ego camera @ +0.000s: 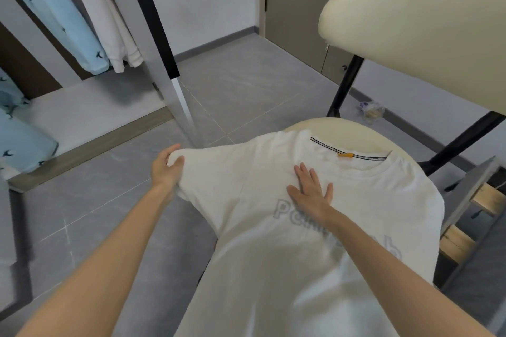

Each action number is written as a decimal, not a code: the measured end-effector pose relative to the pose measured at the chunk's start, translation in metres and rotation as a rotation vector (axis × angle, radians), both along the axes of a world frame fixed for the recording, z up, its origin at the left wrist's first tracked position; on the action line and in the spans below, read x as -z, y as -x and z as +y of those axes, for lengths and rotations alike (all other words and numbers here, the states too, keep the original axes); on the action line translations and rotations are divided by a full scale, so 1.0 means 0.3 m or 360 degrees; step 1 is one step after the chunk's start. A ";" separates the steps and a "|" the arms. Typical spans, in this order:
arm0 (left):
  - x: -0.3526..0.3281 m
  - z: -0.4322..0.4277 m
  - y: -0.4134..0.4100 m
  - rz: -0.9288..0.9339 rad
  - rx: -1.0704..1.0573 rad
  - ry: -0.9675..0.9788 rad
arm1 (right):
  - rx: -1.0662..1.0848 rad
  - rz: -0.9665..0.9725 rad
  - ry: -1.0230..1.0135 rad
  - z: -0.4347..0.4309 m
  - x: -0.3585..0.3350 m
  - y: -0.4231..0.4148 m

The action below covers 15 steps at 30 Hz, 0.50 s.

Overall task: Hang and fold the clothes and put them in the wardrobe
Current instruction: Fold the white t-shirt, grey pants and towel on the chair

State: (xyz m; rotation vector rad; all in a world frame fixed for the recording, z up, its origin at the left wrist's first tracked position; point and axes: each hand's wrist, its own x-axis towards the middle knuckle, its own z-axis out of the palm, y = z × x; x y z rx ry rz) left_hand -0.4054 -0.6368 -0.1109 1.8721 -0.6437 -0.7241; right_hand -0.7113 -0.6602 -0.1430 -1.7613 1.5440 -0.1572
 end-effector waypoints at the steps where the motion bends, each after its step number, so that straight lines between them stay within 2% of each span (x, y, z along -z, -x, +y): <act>1: -0.012 0.008 -0.001 0.0043 0.0005 0.0030 | 0.0000 -0.0001 -0.0009 0.002 -0.004 0.000; 6: -0.078 0.039 -0.032 0.0106 0.0216 0.0154 | 0.0092 -0.0040 -0.0008 -0.009 -0.047 -0.004; 9: -0.139 0.053 -0.047 0.0203 0.0332 0.0275 | 0.0224 -0.0348 0.0144 -0.003 -0.125 -0.055; 12: -0.189 0.065 -0.031 0.0199 0.0488 0.0326 | -0.0026 -0.0558 0.0220 0.056 -0.235 -0.163; 15: -0.224 0.072 -0.013 0.0252 0.0528 0.0303 | -0.0372 -0.0378 0.0442 0.158 -0.304 -0.274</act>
